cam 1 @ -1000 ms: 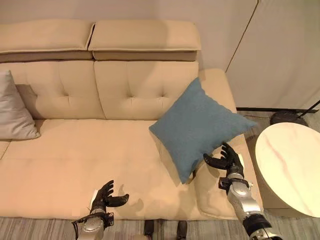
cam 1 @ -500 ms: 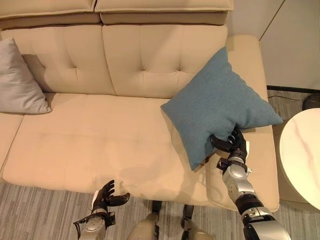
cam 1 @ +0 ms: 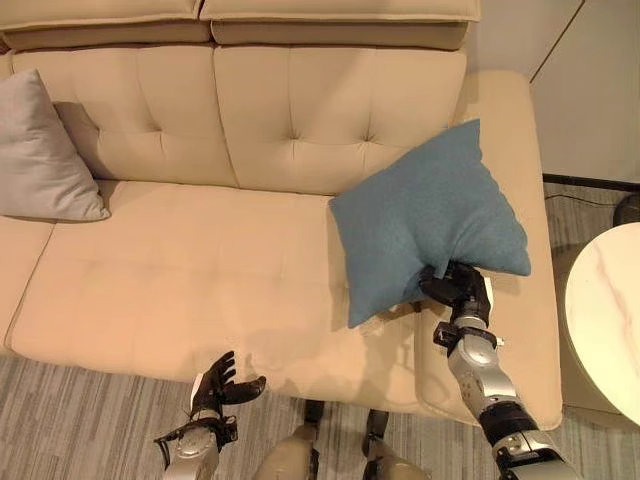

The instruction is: Pick up all the scattered cushions and arrange them neatly on the sofa.

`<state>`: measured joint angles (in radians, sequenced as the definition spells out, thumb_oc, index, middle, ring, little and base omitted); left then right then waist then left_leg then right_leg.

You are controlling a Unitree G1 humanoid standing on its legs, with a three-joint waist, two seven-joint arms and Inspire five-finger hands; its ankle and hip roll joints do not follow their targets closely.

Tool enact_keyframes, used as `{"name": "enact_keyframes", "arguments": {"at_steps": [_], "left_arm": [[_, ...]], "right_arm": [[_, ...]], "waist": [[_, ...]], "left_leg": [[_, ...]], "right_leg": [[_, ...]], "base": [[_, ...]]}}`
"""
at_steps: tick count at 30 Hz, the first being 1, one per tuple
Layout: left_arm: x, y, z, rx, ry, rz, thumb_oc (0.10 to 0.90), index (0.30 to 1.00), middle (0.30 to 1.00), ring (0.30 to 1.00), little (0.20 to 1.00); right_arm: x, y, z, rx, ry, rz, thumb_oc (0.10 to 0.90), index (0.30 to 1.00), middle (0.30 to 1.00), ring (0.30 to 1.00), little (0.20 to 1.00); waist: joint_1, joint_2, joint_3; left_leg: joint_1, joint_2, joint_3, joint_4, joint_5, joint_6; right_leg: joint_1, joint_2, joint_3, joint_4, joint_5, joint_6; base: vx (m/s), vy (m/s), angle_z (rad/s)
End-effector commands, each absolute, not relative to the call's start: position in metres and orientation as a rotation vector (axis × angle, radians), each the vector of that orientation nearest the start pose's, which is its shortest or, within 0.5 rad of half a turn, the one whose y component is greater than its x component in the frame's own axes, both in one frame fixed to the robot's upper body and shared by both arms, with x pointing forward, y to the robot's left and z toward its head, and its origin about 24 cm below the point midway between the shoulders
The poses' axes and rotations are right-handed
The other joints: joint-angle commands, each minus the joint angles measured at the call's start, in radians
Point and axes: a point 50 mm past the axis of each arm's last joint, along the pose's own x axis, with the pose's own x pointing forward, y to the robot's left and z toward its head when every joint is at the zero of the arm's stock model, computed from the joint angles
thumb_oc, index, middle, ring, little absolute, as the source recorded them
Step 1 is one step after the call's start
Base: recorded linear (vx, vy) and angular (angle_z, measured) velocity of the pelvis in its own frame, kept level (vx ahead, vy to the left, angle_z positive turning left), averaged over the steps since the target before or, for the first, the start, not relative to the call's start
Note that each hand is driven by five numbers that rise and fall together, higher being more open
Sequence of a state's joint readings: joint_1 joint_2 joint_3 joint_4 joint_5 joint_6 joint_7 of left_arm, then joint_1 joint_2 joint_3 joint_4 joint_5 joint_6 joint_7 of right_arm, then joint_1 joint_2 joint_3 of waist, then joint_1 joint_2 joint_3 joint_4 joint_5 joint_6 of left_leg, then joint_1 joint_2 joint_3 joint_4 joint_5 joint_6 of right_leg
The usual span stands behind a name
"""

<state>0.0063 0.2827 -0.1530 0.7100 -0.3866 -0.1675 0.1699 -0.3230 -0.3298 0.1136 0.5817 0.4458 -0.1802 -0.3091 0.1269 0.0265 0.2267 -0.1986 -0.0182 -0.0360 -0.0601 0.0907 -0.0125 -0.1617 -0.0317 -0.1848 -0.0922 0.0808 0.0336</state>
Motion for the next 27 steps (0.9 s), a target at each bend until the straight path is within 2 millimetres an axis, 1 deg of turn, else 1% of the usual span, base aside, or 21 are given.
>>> {"name": "enact_keyframes", "arguments": {"at_steps": [1, 4, 10, 15, 16, 17, 18, 19, 22, 23, 24, 25, 27], "left_arm": [[0.213, 0.247, -0.064, 0.084, 0.425, 0.297, 0.8, 0.9, 0.9, 0.9, 0.9], [0.221, 0.25, -0.054, 0.071, 0.376, 0.306, 0.8, 0.9, 0.9, 0.9, 0.9], [0.242, 0.256, -0.021, 0.012, 0.221, 0.322, 0.8, 0.9, 0.9, 0.9, 0.9], [0.255, 0.263, 0.005, -0.003, 0.114, 0.296, 0.8, 0.9, 0.9, 0.9, 0.9], [0.255, 0.263, 0.005, -0.003, 0.114, 0.296, 0.8, 0.9, 0.9, 0.9, 0.9], [0.26, 0.265, 0.014, -0.003, 0.082, 0.275, 0.8, 0.9, 0.9, 0.9, 0.9], [0.263, 0.265, 0.018, -0.01, 0.071, 0.258, 0.8, 0.9, 0.9, 0.9, 0.9], [0.267, 0.265, 0.021, -0.02, 0.068, 0.233, 0.8, 0.9, 0.9, 0.9, 0.9], [0.277, 0.259, 0.027, -0.006, 0.067, 0.159, 0.8, 0.9, 0.9, 0.9, 0.9], [0.279, 0.257, 0.026, -0.014, 0.074, 0.141, 0.8, 0.9, 0.9, 0.9, 0.9], [0.286, 0.25, 0.023, -0.039, 0.092, 0.114, 0.8, 0.9, 0.9, 0.9, 0.9], [0.292, 0.242, 0.021, -0.061, 0.108, 0.094, 0.8, 0.9, 0.9, 0.9, 0.9], [0.301, 0.235, 0.021, -0.098, 0.117, 0.073, 0.8, 0.9, 0.9, 0.9, 0.9]], "right_arm": [[0.308, -0.225, 0.065, -0.013, -0.112, -0.223, 0.4, 0.3, 0.3, 0.3, 0.3], [0.3, -0.236, 0.065, -0.056, -0.108, -0.212, 0.4, 0.3, 0.3, 0.3, 0.3], [0.284, -0.26, 0.071, -0.199, -0.093, -0.169, 0.4, 0.3, 0.3, 0.3, 0.3], [0.275, -0.281, 0.081, -0.321, -0.076, -0.132, 0.4, 0.3, 0.3, 0.3, 0.3], [0.275, -0.281, 0.081, -0.321, -0.076, -0.132, 0.4, 0.3, 0.3, 0.3, 0.3], [0.272, -0.289, 0.085, -0.367, -0.067, -0.125, 0.4, 0.3, 0.3, 0.3, 0.3], [0.268, -0.297, 0.088, -0.411, -0.058, -0.125, 0.4, 0.3, 0.3, 0.3, 0.3], [0.267, -0.304, 0.091, -0.441, -0.049, -0.123, 0.4, 0.3, 0.3, 0.3, 0.3], [0.268, -0.312, 0.099, -0.486, -0.04, -0.111, 0.4, 0.3, 0.3, 0.3, 0.3], [0.27, -0.311, 0.1, -0.481, -0.043, -0.102, 0.4, 0.3, 0.3, 0.3, 0.3], [0.273, -0.309, 0.103, -0.471, -0.052, -0.088, 0.4, 0.3, 0.3, 0.3, 0.3], [0.279, -0.306, 0.105, -0.464, -0.059, -0.078, 0.4, 0.3, 0.3, 0.3, 0.3], [0.285, -0.302, 0.107, -0.457, -0.061, -0.066, 0.4, 0.3, 0.3, 0.3, 0.3]], "waist": [[-0.014, -0.074, -0.07], [-0.031, -0.075, -0.077], [-0.069, -0.08, -0.093], [-0.094, -0.08, -0.102], [-0.094, -0.079, -0.102], [-0.104, -0.078, -0.107], [-0.115, -0.077, -0.111], [-0.127, -0.076, -0.113], [-0.148, -0.072, -0.116], [-0.153, -0.072, -0.115], [-0.165, -0.072, -0.112], [-0.178, -0.073, -0.107], [-0.192, -0.075, -0.104]], "left_leg": [[0.013, -0.011, 0.006, 0.034, -0.101, -0.024], [0.028, -0.008, 0.014, 0.021, -0.099, -0.026], [0.054, 0.0, 0.034, -0.008, -0.092, -0.031], [0.073, 0.008, 0.049, -0.017, -0.093, -0.035], [0.073, 0.008, 0.05, -0.017, -0.093, -0.035], [0.08, 0.011, 0.058, -0.022, -0.093, -0.038], [0.086, 0.012, 0.063, -0.026, -0.094, -0.039], [0.088, 0.013, 0.07, -0.027, -0.095, -0.04], [0.082, 0.019, 0.085, -0.027, -0.095, -0.04], [0.079, 0.021, 0.087, -0.027, -0.094, -0.04], [0.067, 0.024, 0.096, -0.027, -0.09, -0.04], [0.045, 0.027, 0.1, -0.027, -0.082, -0.041], [0.009, 0.028, 0.103, -0.027, -0.07, -0.042]], "right_leg": [[0.002, -0.099, 0.024, 0.019, -0.015, 0.119], [0.007, -0.095, 0.032, 0.015, -0.016, 0.12], [0.012, -0.089, 0.044, 0.009, -0.015, 0.123], [0.022, -0.084, 0.053, 0.006, -0.015, 0.126], [0.022, -0.084, 0.053, 0.006, -0.015, 0.126], [0.025, -0.082, 0.056, 0.005, -0.015, 0.127], [0.026, -0.081, 0.061, 0.005, -0.015, 0.129], [0.025, -0.08, 0.065, 0.005, -0.015, 0.13], [0.013, -0.077, 0.08, 0.005, -0.01, 0.132], [0.007, -0.075, 0.084, 0.006, -0.007, 0.132], [-0.014, -0.073, 0.093, 0.01, -0.002, 0.131], [-0.043, -0.071, 0.1, 0.015, 0.006, 0.13], [-0.081, -0.069, 0.107, 0.02, 0.016, 0.128]], "base": [[0.0, 0.0, 0.0], [0.0, -0.009, -0.05], [0.0, -0.018, -0.11], [0.0, -0.014, -0.06], [0.01, -0.01, -0.19], [0.02, -0.015, -0.2], [0.02, -0.022, -0.16], [0.0, -0.017, -0.04], [-0.03, -0.003, -0.2], [-0.05, 0.002, -0.33], [-0.09, -0.007, -0.23], [-0.11, -0.006, -0.25], [-0.1, -0.002, -0.18]]}}
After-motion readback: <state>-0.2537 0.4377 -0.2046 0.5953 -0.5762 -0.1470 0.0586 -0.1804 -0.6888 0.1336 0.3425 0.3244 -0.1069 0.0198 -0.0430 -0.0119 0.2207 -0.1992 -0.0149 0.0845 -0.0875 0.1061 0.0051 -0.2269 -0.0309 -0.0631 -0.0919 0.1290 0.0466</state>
